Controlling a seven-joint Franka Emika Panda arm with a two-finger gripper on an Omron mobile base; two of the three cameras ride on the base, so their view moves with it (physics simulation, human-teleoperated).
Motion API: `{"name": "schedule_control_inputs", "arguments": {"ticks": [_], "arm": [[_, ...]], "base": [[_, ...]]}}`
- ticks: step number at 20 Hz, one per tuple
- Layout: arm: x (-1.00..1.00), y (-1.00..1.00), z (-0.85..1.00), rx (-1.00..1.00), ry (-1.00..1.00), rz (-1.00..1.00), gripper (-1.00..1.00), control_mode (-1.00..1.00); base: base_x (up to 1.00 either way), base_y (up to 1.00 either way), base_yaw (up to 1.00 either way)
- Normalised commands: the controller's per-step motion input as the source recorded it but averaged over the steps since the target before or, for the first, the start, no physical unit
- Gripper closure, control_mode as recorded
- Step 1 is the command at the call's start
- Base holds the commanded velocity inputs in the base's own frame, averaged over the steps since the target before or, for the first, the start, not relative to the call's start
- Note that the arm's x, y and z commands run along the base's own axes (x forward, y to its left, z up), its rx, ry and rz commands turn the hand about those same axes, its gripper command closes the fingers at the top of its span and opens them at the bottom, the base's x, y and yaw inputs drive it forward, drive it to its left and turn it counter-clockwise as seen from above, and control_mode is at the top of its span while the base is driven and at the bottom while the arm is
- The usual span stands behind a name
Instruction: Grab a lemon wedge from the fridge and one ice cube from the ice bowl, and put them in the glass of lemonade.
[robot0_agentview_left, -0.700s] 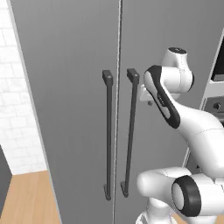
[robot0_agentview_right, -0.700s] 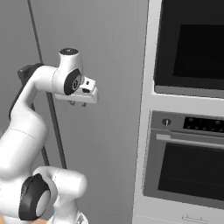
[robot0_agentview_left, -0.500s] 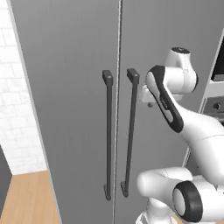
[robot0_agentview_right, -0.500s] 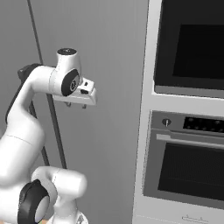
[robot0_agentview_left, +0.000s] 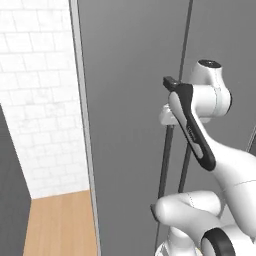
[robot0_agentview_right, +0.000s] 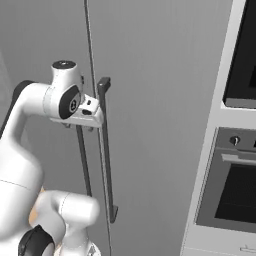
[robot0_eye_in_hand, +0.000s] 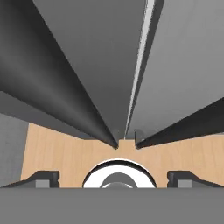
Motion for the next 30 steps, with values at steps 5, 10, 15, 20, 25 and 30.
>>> {"name": "schedule_control_inputs", "arguments": {"ticks": [5, 10, 15, 20, 25, 30], "arm": [[0.00, 0.00, 0.00, 0.00, 0.00, 0.00, -1.00, 1.00], [0.00, 0.00, 0.00, 0.00, 0.00, 0.00, -1.00, 1.00], [0.00, 0.00, 0.00, 0.00, 0.00, 0.00, -1.00, 1.00], [0.00, 0.00, 0.00, 0.00, 0.00, 0.00, -1.00, 1.00], [0.00, 0.00, 0.00, 0.00, 0.00, 0.00, -1.00, 1.00], [-0.13, 0.00, 0.00, 0.00, -0.02, 0.00, -1.00, -1.00]], "base": [[-0.37, -0.54, -0.01], [-0.06, -0.52, 0.00], [-0.28, 0.02, 0.02], [-0.65, 0.01, 0.04], [-0.54, 0.00, 0.01], [-0.40, 0.00, 0.00]]}}
